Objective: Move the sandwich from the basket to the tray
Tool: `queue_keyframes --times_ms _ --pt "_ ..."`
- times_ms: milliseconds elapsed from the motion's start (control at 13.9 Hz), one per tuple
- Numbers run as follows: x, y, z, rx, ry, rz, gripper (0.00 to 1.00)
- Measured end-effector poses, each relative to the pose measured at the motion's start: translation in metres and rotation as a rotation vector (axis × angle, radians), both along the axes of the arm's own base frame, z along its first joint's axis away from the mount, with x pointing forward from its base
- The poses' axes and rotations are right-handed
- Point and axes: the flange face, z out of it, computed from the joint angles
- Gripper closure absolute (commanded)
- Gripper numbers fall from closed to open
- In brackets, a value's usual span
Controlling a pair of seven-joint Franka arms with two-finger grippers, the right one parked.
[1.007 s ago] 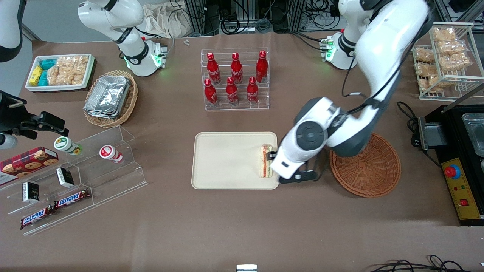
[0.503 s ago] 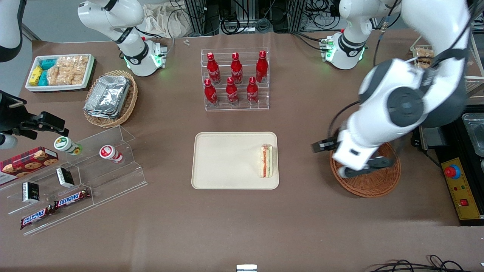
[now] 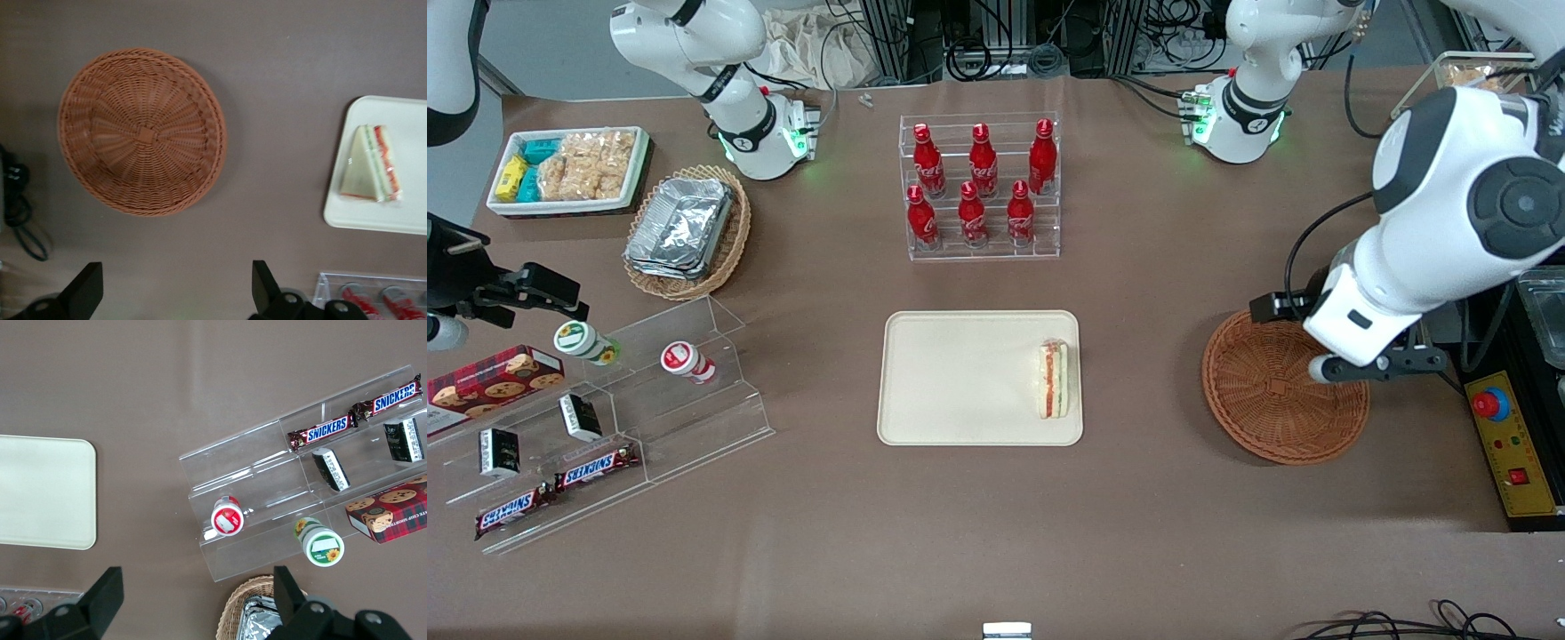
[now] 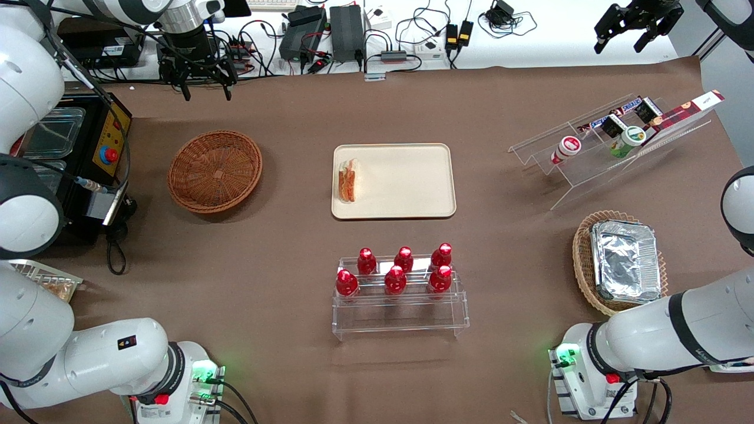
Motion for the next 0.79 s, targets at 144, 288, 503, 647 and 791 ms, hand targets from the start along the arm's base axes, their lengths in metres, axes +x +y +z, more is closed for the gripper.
queue_keyframes --times_ms 144,288,503,647,791 --pt "-0.013 0.007 0.000 0.008 -0.034 -0.030 0.00" --pt "-0.029 0.019 -0.005 0.016 -0.060 -0.053 0.00" --pt "-0.055 0.046 -0.009 0.025 -0.066 -0.128 0.00" --pt "-0.066 0.068 -0.007 0.023 -0.056 -0.188 0.00" --pt "-0.068 0.083 -0.003 0.016 -0.045 -0.228 0.00"
